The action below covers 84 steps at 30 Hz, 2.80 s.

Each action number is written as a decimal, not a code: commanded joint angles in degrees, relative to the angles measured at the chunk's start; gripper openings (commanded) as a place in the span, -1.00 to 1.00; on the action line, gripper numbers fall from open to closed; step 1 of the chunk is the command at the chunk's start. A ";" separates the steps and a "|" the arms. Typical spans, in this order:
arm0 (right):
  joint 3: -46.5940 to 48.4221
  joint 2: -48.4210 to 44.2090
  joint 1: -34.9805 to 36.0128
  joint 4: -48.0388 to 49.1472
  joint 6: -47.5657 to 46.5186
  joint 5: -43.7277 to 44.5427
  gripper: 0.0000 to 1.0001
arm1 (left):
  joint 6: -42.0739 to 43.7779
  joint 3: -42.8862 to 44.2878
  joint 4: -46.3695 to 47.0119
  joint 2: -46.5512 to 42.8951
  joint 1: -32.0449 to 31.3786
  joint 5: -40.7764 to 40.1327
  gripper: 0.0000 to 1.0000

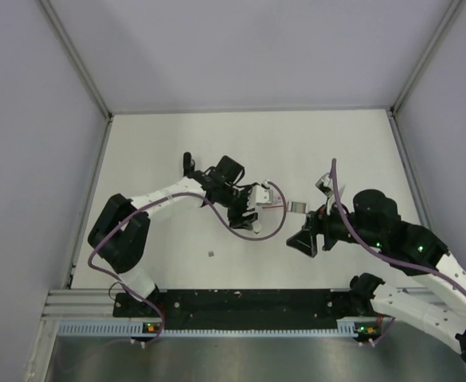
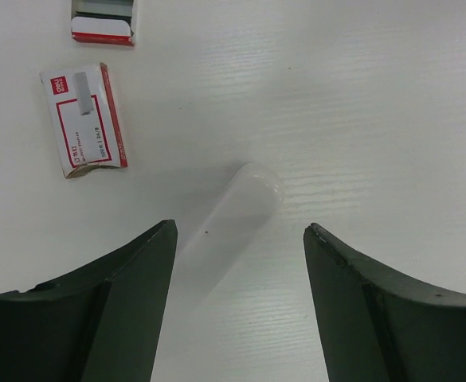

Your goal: Unload the staples from the stapler

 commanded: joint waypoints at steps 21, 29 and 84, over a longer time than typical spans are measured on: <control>-3.50 -1.06 -0.38 5.14 0.23 -4.92 0.53 | 1.96 4.40 -0.57 6.91 -2.75 -3.70 0.30; -3.68 -1.77 -0.38 5.14 0.59 -4.92 0.53 | 2.57 7.21 -2.94 10.08 -4.15 -7.04 0.15; 8.89 6.66 -0.38 4.60 -9.17 -16.42 0.28 | -43.38 -0.42 8.29 -23.31 -4.24 24.15 -1.00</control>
